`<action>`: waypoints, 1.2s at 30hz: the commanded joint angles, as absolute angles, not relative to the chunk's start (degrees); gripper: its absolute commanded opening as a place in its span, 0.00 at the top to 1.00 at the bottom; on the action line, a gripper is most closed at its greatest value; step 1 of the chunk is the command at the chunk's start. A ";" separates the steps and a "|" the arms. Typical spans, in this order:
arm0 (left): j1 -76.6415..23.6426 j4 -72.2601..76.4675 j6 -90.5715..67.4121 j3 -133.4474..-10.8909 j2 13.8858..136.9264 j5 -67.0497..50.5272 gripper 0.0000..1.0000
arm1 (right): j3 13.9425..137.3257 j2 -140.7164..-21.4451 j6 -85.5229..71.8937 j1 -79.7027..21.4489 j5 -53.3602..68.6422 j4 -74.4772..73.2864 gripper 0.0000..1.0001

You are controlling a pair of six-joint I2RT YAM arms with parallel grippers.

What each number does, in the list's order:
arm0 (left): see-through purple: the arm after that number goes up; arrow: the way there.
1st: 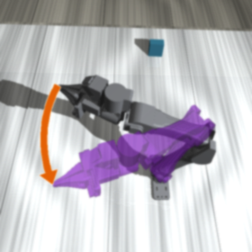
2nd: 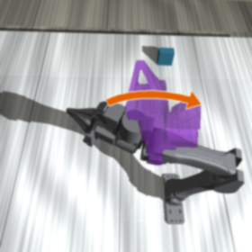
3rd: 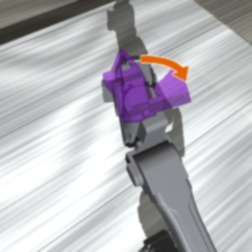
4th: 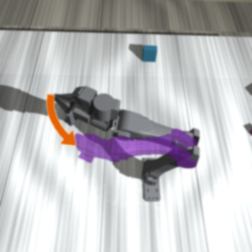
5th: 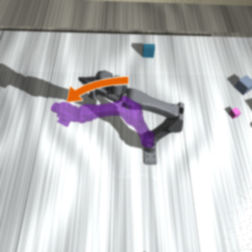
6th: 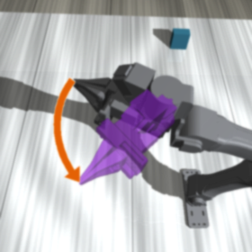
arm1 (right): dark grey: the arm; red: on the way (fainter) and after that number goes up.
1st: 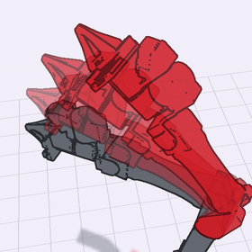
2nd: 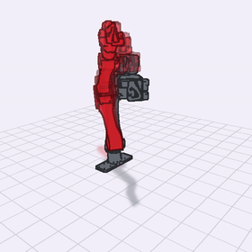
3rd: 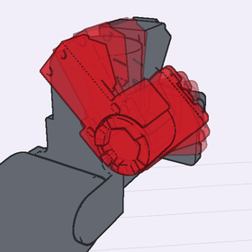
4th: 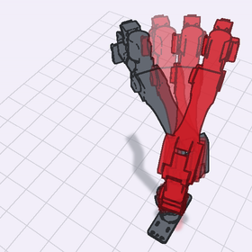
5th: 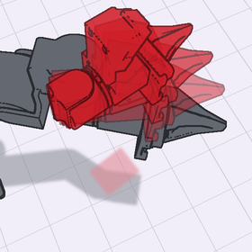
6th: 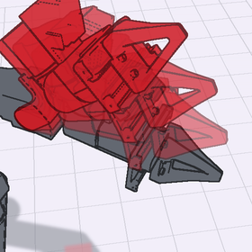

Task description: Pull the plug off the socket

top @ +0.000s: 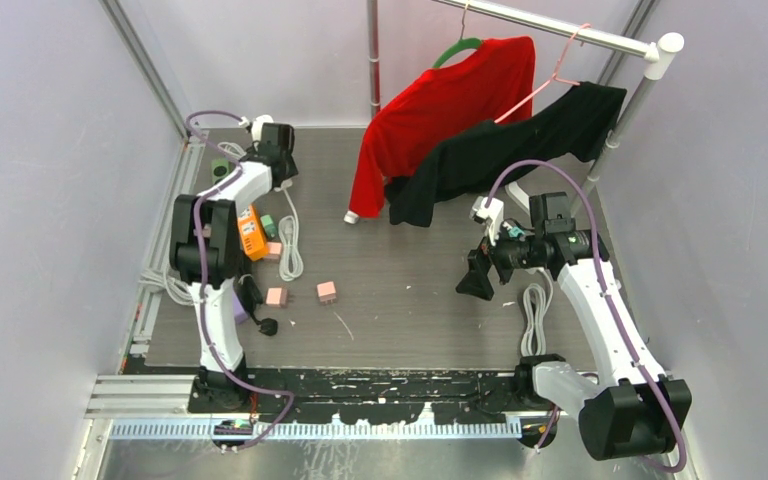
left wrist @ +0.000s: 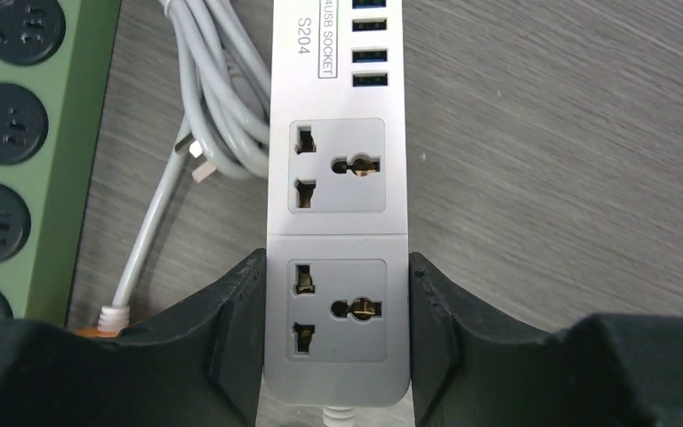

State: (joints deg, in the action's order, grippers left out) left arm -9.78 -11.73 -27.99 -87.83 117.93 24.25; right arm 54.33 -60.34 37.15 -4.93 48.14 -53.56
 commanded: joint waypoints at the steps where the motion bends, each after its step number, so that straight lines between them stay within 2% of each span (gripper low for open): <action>1: -7.97 -20.61 -27.67 -98.95 122.33 24.35 0.93 | 54.23 -59.06 36.59 -5.36 49.83 -51.79 0.00; 3: -7.63 -23.83 -28.03 -101.74 123.68 23.90 0.59 | 54.23 -59.00 36.69 -5.36 49.76 -51.77 0.00; 5: -7.41 -25.33 -28.62 -102.62 123.62 23.85 0.33 | 54.13 -58.94 36.73 -5.36 49.75 -51.68 0.00; 7: -7.30 -25.57 -28.85 -102.31 122.59 23.75 0.20 | 54.04 -59.02 36.73 -5.36 49.74 -51.68 0.00; 8: -7.28 -25.82 -29.09 -102.11 121.49 23.58 0.16 | 54.01 -59.04 36.74 -5.36 49.68 -51.68 0.00; 17: -7.29 -26.49 -32.83 -97.75 107.41 12.52 0.13 | 53.97 -59.16 37.16 -5.25 49.18 -51.93 0.00; 20: -7.29 -23.01 -33.66 -92.41 100.15 -1.32 0.13 | 54.16 -59.29 37.66 -5.21 48.21 -52.20 0.00; 24: -7.33 -11.10 -36.12 -79.68 88.59 -24.85 0.13 | 54.46 -59.39 37.91 -4.24 44.36 -51.68 0.00; 28: -8.68 -4.33 -39.55 -72.35 79.83 -39.58 0.13 | 54.27 -59.70 37.05 -1.59 38.03 -49.84 0.00; 32: -10.74 -11.05 -31.98 -68.37 70.76 -43.92 0.13 | 52.57 -59.88 35.90 1.88 29.41 -45.80 0.00; 34: -11.93 -14.34 -27.14 -64.77 65.85 -42.15 0.13 | 51.41 -60.22 35.47 3.84 23.87 -43.23 0.00; 36: -13.08 -15.59 -22.75 -59.67 60.87 -39.14 0.09 | 50.20 -60.83 35.08 5.45 19.37 -40.74 0.00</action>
State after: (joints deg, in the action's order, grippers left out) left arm -11.35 -12.78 -32.23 -65.63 69.95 -36.77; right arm 51.94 -60.38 36.56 2.44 31.57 -47.97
